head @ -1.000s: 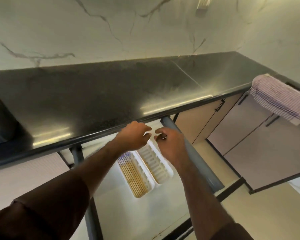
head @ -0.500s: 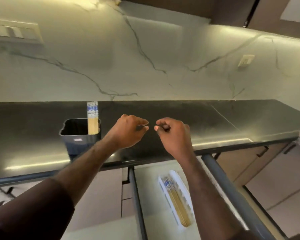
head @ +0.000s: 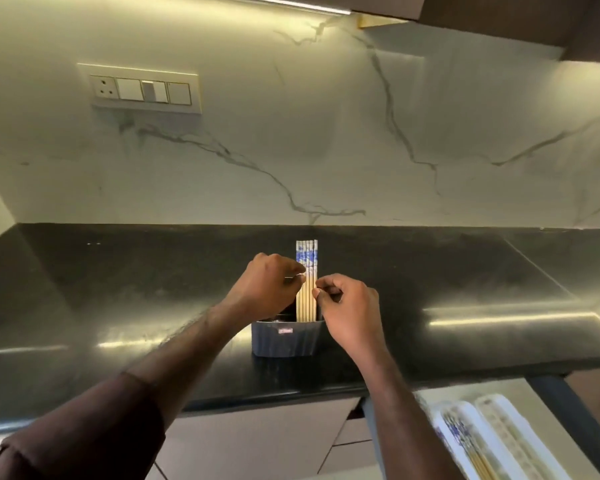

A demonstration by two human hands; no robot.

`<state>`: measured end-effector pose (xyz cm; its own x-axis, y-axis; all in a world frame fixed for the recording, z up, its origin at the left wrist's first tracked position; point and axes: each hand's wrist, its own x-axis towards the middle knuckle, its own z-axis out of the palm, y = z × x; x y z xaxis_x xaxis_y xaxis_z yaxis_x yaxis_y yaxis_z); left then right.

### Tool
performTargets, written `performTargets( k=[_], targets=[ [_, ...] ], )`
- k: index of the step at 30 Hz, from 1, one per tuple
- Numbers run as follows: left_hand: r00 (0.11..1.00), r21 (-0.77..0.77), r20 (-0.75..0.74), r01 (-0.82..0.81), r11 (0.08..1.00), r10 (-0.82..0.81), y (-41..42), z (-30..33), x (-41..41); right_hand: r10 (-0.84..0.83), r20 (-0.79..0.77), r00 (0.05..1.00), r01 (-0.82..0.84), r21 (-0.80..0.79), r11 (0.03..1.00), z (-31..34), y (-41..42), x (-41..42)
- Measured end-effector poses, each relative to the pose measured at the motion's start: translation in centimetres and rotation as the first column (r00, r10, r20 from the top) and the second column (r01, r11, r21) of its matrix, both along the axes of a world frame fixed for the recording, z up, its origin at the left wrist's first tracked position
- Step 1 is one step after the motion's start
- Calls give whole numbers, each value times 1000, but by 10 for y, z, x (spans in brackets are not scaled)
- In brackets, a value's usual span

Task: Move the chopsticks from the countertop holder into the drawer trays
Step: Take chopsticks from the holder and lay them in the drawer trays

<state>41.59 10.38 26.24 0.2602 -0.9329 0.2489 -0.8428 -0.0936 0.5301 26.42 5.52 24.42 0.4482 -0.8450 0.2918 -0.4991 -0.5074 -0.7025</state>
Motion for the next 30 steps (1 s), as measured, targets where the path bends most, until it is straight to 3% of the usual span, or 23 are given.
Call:
performTargets(
  k=[9,15,24,30],
  targets=[
    [975,-70,-197,-115,991,99,-54,-33,39,-6,-142,990,20,97,995,-38,-46,52],
    [942,-19,-296,-168,986,154,-97,-48,60,29,-256,966,4,125,992,-51,-73,66],
    [912,-29,-375,-192,981,167,-120,-64,61,44,-277,960,-11,122,992,-66,-83,74],
    [828,-38,-535,-219,975,165,-114,-54,65,24,-222,975,0,107,994,-61,-81,78]
  ],
)
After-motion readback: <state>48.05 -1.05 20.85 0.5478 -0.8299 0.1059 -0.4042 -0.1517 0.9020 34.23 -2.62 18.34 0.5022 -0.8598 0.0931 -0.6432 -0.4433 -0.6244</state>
